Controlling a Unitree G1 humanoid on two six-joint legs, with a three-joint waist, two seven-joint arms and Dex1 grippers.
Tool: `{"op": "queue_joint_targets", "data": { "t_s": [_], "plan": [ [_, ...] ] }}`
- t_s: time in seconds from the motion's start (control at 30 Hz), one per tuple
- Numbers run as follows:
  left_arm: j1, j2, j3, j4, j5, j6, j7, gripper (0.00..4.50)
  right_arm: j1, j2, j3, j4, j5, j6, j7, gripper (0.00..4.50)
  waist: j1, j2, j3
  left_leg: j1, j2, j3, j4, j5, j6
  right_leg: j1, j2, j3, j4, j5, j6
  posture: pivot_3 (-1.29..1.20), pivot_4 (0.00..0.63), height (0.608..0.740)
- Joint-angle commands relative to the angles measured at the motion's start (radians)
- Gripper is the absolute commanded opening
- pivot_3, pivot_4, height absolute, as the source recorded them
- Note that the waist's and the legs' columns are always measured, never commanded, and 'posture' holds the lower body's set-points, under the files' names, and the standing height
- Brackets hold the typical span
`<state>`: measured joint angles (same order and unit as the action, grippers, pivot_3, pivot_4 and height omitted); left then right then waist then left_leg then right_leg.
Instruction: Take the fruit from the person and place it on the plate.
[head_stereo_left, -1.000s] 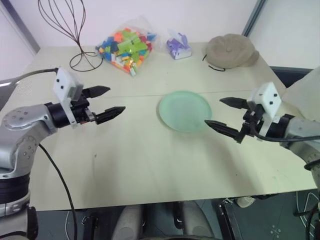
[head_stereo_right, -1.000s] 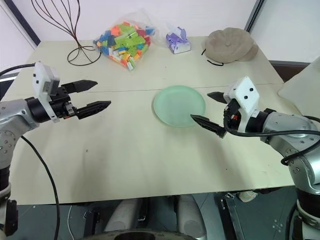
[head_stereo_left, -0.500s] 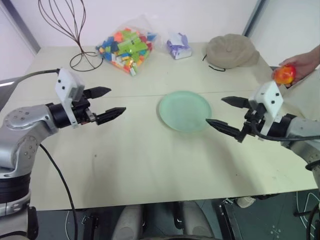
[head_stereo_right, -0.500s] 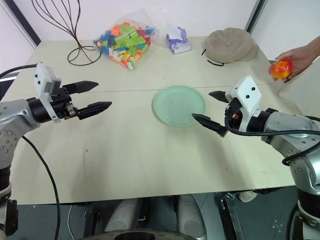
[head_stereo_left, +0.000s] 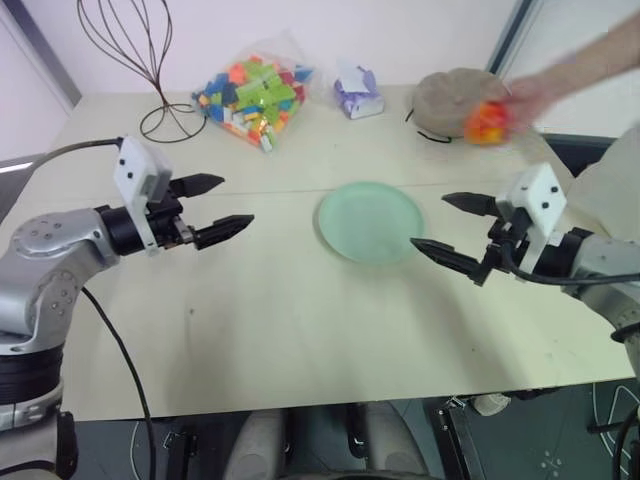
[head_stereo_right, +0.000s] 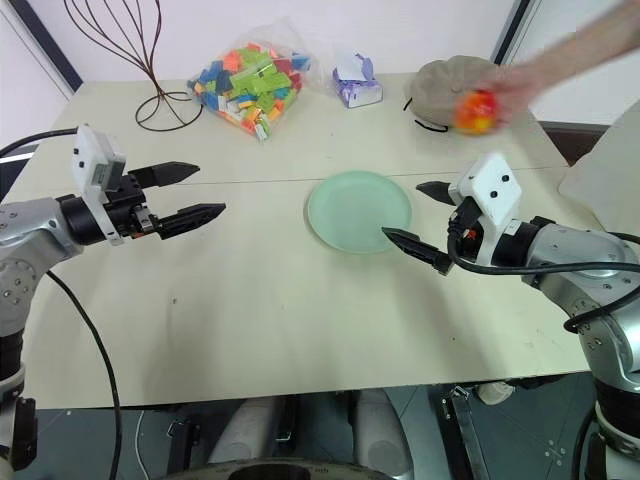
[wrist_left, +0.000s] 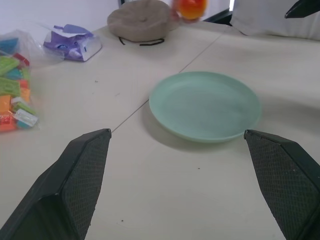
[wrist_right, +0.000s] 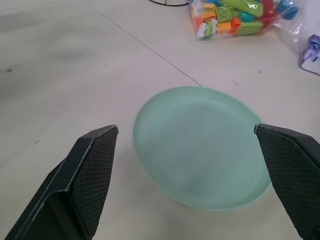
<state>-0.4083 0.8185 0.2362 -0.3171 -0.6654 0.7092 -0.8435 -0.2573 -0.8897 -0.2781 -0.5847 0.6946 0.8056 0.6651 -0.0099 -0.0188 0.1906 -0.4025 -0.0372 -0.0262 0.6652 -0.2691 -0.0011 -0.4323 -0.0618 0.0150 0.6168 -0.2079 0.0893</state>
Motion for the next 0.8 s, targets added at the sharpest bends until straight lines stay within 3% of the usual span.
{"op": "queue_joint_targets", "data": {
  "t_s": [0.03,0.4,0.8],
  "plan": [
    [-0.024,0.001,0.010,-0.012,-0.004,-0.021,0.002,4.46,-0.020,0.013,-0.045,-0.022,0.012,-0.004,-0.039,4.50,0.000,0.000,0.000,0.000,0.000,0.000,0.000,0.000,0.000,0.000,0.000,0.000,0.000,0.000,0.000,0.00,0.150,0.740],
    [-0.039,-0.011,-0.003,0.011,0.016,-0.041,0.006,4.46,-0.173,0.149,0.013,-0.054,0.100,0.065,-0.226,4.50,-0.002,0.000,0.000,0.000,0.000,0.000,0.000,0.000,0.000,0.000,0.000,0.000,0.001,0.000,0.000,0.00,0.150,0.740],
    [-0.065,-0.045,-0.037,0.031,0.054,-0.076,0.023,4.46,-0.368,0.311,0.176,0.049,-0.025,0.017,-0.346,4.50,0.000,0.000,0.000,0.001,0.000,0.000,0.001,0.000,0.000,0.000,0.000,0.000,0.003,0.000,0.000,0.00,0.150,0.740]
  ]
}}
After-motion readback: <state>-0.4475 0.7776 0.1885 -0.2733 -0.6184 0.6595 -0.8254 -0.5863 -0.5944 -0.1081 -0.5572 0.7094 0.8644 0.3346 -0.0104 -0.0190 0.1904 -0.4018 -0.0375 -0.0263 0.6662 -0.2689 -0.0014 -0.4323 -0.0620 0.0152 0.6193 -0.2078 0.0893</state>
